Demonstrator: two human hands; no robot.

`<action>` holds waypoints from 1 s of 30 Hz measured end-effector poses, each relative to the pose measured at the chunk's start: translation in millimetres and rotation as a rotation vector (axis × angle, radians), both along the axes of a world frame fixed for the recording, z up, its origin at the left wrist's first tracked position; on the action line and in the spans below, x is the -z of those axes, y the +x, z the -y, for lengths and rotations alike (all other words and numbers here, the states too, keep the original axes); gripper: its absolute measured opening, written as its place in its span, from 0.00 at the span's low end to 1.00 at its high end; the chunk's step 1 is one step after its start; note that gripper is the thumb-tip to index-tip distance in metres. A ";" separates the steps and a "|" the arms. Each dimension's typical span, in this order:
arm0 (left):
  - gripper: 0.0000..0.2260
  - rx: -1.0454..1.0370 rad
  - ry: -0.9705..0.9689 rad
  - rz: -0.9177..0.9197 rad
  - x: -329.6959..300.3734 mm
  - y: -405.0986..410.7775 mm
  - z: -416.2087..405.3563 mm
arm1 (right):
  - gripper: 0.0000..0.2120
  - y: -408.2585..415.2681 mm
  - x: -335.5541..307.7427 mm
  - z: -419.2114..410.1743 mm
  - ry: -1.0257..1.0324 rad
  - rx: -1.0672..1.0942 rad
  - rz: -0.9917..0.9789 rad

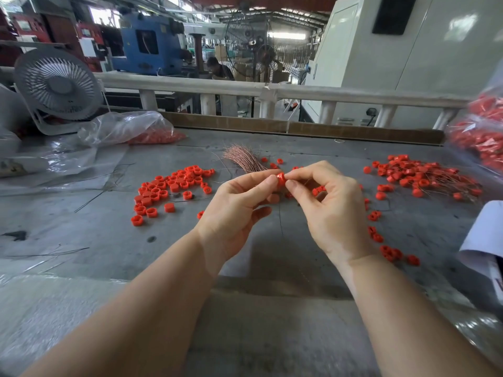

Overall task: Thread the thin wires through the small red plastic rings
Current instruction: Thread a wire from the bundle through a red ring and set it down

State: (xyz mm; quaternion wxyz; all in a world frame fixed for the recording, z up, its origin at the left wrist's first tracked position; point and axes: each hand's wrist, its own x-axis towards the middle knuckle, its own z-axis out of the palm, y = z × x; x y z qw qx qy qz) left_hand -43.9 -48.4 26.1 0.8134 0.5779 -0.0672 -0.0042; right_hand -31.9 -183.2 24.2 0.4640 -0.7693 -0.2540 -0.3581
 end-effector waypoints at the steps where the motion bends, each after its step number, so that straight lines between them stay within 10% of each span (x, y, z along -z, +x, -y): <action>1: 0.05 -0.001 -0.004 0.003 -0.5 -0.4 0.3 | 0.03 0.1 0.1 0.0 -0.005 0.005 -0.001; 30: 0.07 -0.284 0.247 0.348 4.5 -1.7 4.6 | 0.04 -3.7 2.1 -5.7 -0.217 0.134 0.150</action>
